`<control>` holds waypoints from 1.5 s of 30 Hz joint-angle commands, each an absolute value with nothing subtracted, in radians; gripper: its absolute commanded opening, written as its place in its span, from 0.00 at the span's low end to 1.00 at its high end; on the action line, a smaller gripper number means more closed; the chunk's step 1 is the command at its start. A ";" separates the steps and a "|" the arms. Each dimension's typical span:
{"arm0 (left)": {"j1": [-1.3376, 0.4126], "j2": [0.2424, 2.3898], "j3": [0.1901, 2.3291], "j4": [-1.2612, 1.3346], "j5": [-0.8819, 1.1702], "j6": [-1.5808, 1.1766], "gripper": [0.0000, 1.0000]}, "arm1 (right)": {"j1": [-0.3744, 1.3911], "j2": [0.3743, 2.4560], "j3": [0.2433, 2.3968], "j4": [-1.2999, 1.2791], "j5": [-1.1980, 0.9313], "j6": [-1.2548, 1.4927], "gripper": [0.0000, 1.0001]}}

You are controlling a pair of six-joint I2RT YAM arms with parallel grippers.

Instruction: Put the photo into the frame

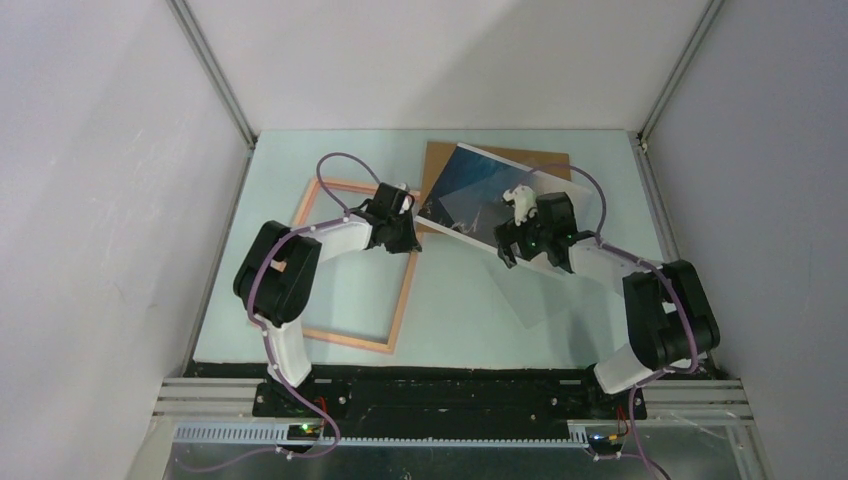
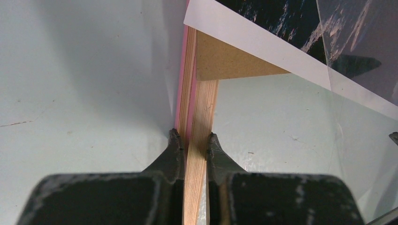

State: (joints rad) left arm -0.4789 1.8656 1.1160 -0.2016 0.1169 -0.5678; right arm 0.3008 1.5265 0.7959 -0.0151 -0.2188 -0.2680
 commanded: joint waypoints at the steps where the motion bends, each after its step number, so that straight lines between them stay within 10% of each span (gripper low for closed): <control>1: -0.461 1.892 1.086 -0.283 0.175 -0.646 0.00 | 0.358 1.573 0.899 0.038 -0.187 -0.309 0.99; 17: -0.471 1.860 1.111 -0.282 0.214 -0.466 0.00 | 0.589 1.823 1.161 -0.019 -0.049 -0.537 0.95; 45: -0.468 1.825 1.060 -0.241 0.330 -0.398 0.00 | 0.697 2.035 1.233 0.182 0.200 -0.735 0.53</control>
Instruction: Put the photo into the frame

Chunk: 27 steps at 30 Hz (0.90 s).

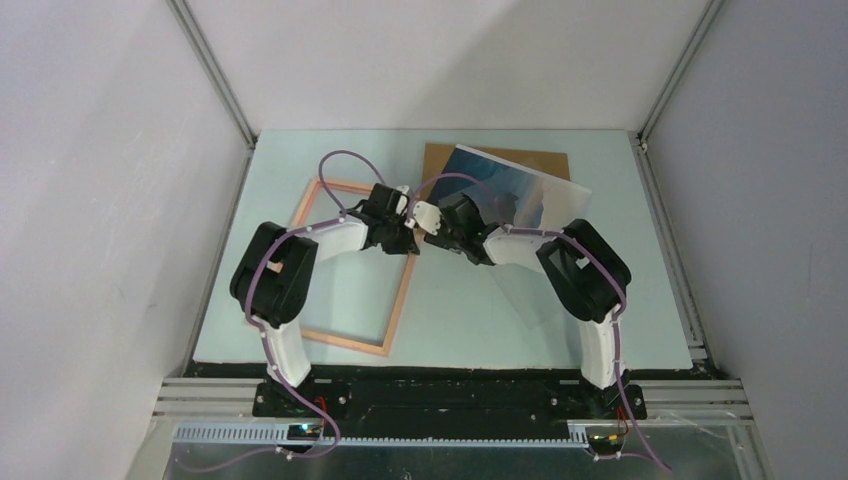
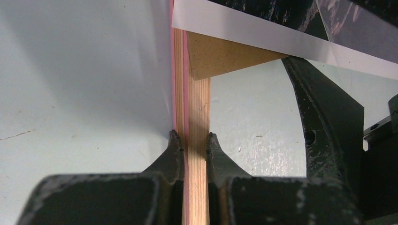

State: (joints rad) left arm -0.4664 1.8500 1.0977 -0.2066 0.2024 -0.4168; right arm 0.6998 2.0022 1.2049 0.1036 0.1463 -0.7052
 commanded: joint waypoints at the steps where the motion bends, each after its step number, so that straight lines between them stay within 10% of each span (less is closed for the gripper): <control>1: -0.467 1.822 1.059 -0.241 0.329 -0.398 0.00 | 0.697 2.036 1.233 0.181 0.202 -0.736 0.51; 11: -0.448 1.804 1.042 -0.236 0.304 -0.402 0.00 | 0.686 2.021 1.233 0.119 0.234 -0.711 0.18; 27: -0.324 1.826 1.012 -0.236 0.096 -0.520 0.00 | 0.661 1.967 1.232 0.006 0.246 -0.583 0.09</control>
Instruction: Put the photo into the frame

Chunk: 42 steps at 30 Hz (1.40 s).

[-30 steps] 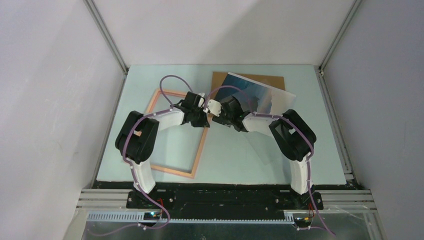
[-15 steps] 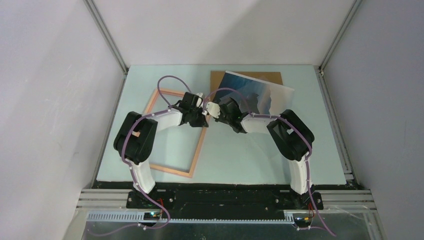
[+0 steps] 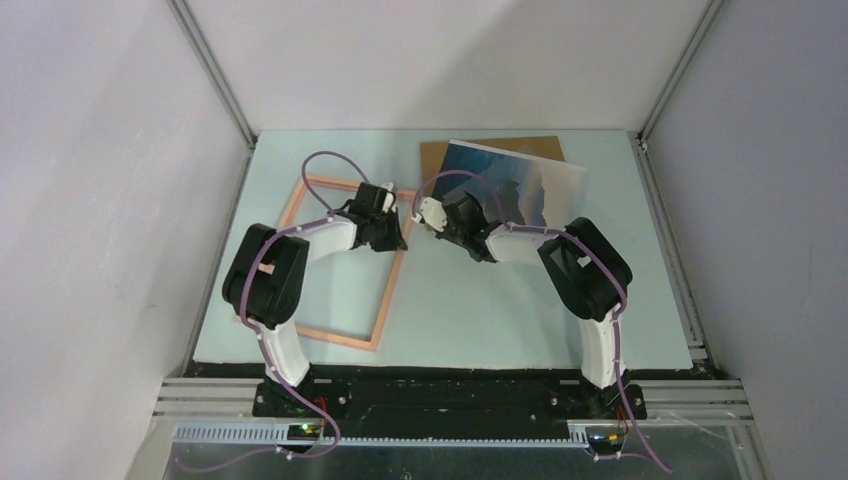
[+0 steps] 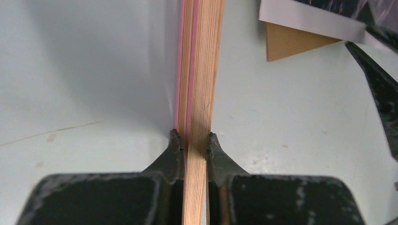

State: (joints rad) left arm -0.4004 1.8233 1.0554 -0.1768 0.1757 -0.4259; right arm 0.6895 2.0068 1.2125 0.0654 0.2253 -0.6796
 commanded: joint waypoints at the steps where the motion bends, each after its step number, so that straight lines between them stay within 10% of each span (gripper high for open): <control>1: -0.318 1.831 1.008 -0.237 0.088 -0.525 0.00 | 0.659 1.965 1.232 0.005 0.247 -0.577 0.08; 19: -0.316 1.900 1.092 -0.236 0.183 -0.562 0.00 | 0.655 1.887 1.213 -0.155 0.186 -0.435 0.09; 26: -0.328 1.915 1.113 -0.247 0.198 -0.547 0.02 | 0.639 1.791 1.213 -0.207 0.160 -0.380 0.38; 40: -0.329 1.805 1.115 -0.291 0.177 -0.422 0.68 | 0.458 1.600 1.158 -0.330 0.011 -0.287 0.75; 42: -0.329 1.776 1.123 -0.299 0.176 -0.401 0.78 | 0.419 1.572 1.146 -0.339 -0.020 -0.282 0.93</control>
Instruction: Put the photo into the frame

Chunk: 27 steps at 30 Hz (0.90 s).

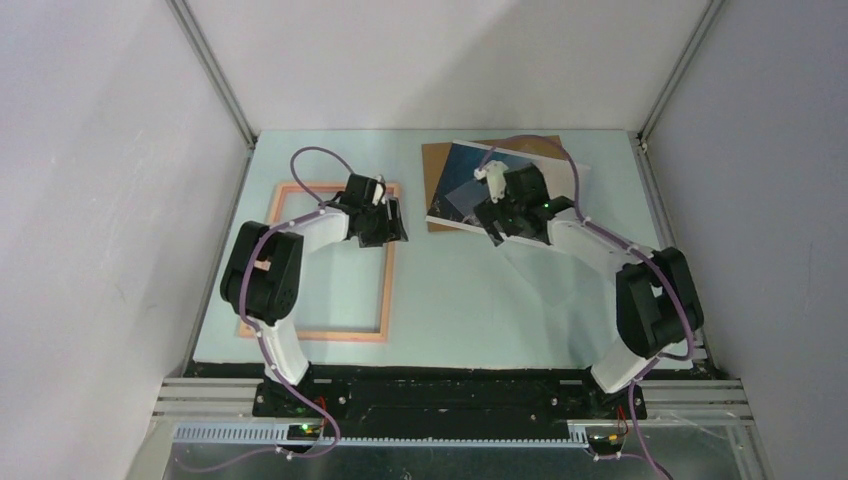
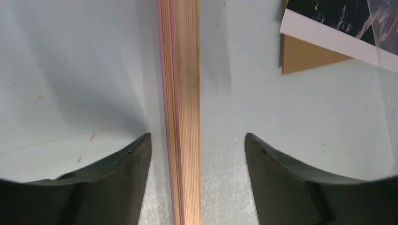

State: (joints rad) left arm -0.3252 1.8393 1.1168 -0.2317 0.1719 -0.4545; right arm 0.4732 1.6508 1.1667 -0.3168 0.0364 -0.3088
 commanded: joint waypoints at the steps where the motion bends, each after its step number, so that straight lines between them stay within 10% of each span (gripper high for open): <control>1: -0.330 1.769 1.129 -0.306 0.176 -0.385 0.81 | 0.406 1.557 1.142 -0.344 -0.033 -0.276 0.98; 8: -0.342 1.716 1.154 -0.330 0.180 -0.328 0.96 | 0.248 1.500 1.131 -0.353 -0.114 -0.267 0.99; 27: -0.608 1.903 1.397 -0.329 0.359 -0.437 0.97 | -0.177 1.752 1.320 -0.349 -0.321 -0.298 0.99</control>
State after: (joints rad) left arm -0.5716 1.8381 1.3231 -0.3428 0.3111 -0.3668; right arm -0.1440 1.6814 1.2160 -0.3424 -0.2600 -0.2916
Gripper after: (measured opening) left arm 0.972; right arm 0.993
